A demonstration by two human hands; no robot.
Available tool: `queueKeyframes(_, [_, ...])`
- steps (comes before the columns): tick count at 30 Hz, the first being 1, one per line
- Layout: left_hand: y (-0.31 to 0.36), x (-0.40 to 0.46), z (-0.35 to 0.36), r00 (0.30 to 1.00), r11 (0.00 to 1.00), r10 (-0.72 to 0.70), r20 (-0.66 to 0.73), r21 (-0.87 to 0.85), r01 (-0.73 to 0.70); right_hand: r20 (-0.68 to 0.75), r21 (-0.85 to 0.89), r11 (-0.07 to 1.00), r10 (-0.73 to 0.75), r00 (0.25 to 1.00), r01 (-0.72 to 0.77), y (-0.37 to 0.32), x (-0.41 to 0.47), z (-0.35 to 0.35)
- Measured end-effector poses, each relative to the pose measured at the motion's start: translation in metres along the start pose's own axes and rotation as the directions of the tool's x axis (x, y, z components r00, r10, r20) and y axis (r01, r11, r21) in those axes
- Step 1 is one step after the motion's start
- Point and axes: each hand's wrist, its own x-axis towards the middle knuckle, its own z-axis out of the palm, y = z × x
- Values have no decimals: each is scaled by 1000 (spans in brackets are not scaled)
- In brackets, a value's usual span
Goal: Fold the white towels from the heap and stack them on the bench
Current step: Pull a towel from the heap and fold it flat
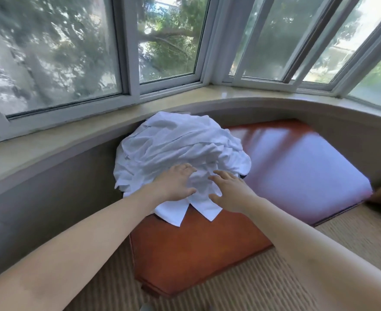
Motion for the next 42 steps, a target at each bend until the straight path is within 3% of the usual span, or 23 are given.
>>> queueKeyframes(13, [-12, 133, 7, 968, 966, -252, -14, -54, 251, 33, -1, 972, -233, 972, 233, 96, 175, -23])
queueKeyframes(21, [5, 235, 2, 835, 835, -550, 11, -19, 550, 105, -53, 911, -402, 910, 408, 179, 301, -46])
queueKeyframes(26, [-6, 291, -10, 788, 784, -614, -46, 87, 615, 155, -96, 875, -457, 876, 474, 190, 357, -44])
queueKeyframes(33, [-50, 335, -5, 686, 691, -721, 98, 42, 721, 301, 7, 896, -426, 853, 445, 186, 404, -22])
queueKeyframes(39, [-80, 353, 29, 676, 692, -704, 217, -5, 722, 413, -26, 892, -402, 817, 452, 180, 430, 4])
queueKeyframes(42, [-93, 361, 28, 660, 699, -695, 287, 53, 713, 482, -23, 892, -386, 786, 452, 177, 441, 7])
